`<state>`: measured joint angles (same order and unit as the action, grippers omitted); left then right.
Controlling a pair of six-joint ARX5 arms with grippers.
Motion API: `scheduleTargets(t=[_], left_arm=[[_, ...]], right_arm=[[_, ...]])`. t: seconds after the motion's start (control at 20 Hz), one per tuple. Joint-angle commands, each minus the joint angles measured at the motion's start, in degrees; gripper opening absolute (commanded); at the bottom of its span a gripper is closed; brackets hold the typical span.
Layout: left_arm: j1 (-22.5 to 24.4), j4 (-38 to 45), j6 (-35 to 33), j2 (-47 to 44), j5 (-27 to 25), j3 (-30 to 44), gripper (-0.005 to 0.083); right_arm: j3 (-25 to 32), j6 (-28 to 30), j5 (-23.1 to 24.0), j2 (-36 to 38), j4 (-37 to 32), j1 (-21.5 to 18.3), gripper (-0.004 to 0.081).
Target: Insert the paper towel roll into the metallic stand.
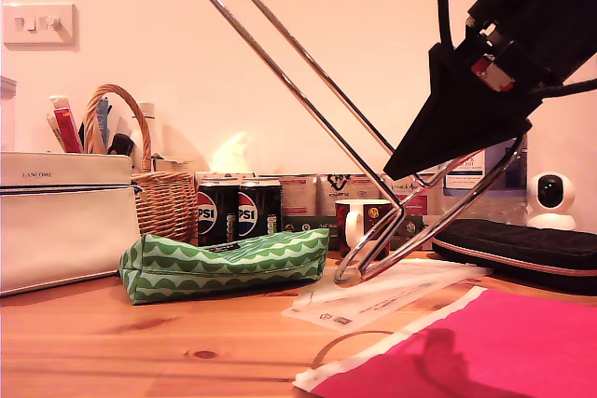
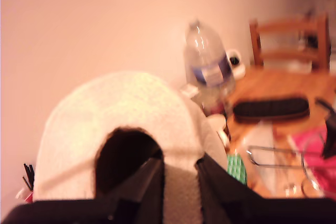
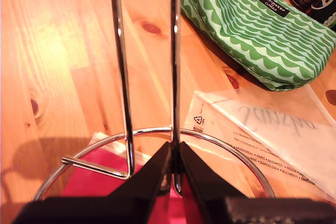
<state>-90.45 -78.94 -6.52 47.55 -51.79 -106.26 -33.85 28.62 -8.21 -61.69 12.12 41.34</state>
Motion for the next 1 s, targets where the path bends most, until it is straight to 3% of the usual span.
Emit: scheduleTargets(t=[0.0, 0.15, 0.4, 0.6, 0.95], left_arm=[[2.99, 0.85, -0.63, -0.04, 3.08, 0.15, -0.0024], [6.23, 0.85, -0.52, -0.13, 12.44, 0.09, -0.0024], [5.64, 0.85, 2.62, -4.94, 17.86, -1.95, -0.0024], [1.84, 0.83, 6.34, -7.23, 18.08, -2.32, -0.0024], [-5.70, 0.81, 8.33, -7.98, 15.74, -2.32, -0.0024]], right_arm=[[-0.74, 0.11, -0.15, 0.90, -1.14, 0.26, -0.0011], [-0.74, 0.09, -0.15, 0.90, -0.81, 0.26, -0.0011], [-0.74, 0.11, -0.17, 0.90, -0.28, 0.28, -0.0011], [-0.74, 0.11, -0.24, 0.90, -1.11, 0.72, -0.0011], [-0.74, 0.11, 0.79, 1.22, -1.66, 5.18, -0.0011]])
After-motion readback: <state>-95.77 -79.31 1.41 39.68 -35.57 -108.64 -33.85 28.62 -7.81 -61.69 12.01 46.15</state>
